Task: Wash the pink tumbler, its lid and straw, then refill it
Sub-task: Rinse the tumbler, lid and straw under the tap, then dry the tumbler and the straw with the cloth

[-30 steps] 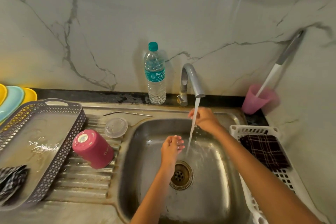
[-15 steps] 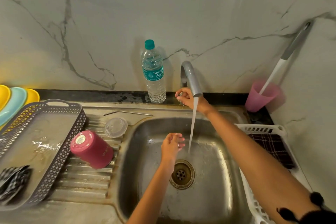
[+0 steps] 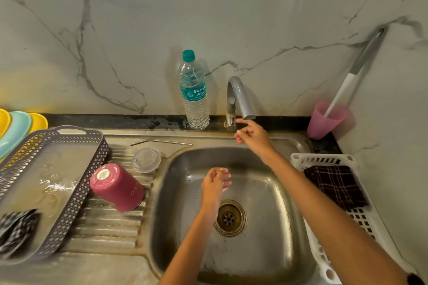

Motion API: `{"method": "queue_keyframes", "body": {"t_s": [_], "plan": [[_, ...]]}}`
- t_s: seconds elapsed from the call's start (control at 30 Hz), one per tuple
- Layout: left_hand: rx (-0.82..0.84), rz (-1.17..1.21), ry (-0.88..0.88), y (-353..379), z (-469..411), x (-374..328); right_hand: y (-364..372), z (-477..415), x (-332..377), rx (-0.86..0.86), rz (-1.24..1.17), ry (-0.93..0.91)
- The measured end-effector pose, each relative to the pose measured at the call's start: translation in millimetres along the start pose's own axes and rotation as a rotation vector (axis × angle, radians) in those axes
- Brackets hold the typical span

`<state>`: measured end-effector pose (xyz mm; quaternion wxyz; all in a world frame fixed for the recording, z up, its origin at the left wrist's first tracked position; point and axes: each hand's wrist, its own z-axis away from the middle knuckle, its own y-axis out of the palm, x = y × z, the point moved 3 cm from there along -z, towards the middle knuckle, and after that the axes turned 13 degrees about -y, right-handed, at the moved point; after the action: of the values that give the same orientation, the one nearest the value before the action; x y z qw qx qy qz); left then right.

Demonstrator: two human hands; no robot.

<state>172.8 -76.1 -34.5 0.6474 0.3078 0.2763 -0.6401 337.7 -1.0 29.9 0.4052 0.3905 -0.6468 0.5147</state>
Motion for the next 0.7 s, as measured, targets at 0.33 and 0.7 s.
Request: {"method": "queue_keyframes", "body": {"t_s": [0.33, 0.7], "plan": [[-0.284, -0.336, 0.169, -55, 27, 19, 58, 101, -60, 0.529, 0.523, 0.017], [-1.049, -0.134, 0.263, -183, 76, -1, 133, 100, 19, 0.487, 0.286, -0.242]]}}
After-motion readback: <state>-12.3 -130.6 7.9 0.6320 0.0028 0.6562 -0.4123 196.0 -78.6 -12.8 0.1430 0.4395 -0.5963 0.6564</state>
